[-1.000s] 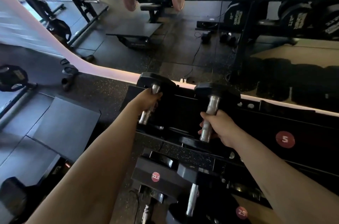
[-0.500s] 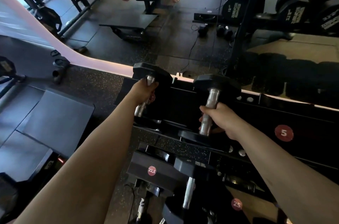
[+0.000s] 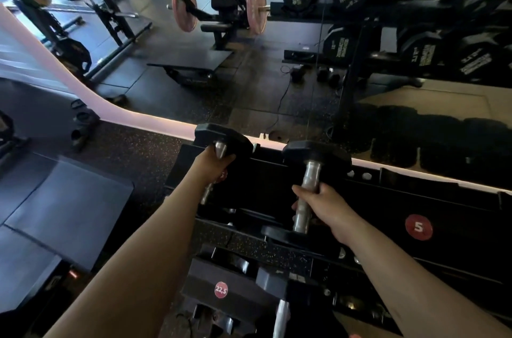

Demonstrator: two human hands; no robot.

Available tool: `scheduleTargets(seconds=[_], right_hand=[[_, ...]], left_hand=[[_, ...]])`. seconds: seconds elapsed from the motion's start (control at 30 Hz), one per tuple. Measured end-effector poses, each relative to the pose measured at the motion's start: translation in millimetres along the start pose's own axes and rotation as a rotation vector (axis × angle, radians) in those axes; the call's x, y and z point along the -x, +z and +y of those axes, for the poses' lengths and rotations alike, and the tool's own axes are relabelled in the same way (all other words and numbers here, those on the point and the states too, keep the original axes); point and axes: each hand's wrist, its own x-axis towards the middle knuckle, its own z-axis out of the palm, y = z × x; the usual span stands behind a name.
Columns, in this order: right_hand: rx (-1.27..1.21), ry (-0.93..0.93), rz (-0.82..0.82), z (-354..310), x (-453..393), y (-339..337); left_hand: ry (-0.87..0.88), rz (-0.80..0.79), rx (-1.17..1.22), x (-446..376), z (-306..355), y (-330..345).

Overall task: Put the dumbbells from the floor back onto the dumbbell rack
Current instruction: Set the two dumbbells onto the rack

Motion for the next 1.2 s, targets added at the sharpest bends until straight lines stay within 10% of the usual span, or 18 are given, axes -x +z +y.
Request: scheduleTargets(seconds=[0.53,0.9,1.2], right_hand=[[0.029,-0.002,0.127,-36,48,-24],[-0.209,-0.359,0.114,-37,182,-160],[-0.242,-0.601,0.304,97,399,-398]], left_hand=[[-0.168,0.108,-0.040,49,69,-6],[0.524,-0.177,0.246,183,197,25],[0.805,-0.303,0.346,451,323,189]])
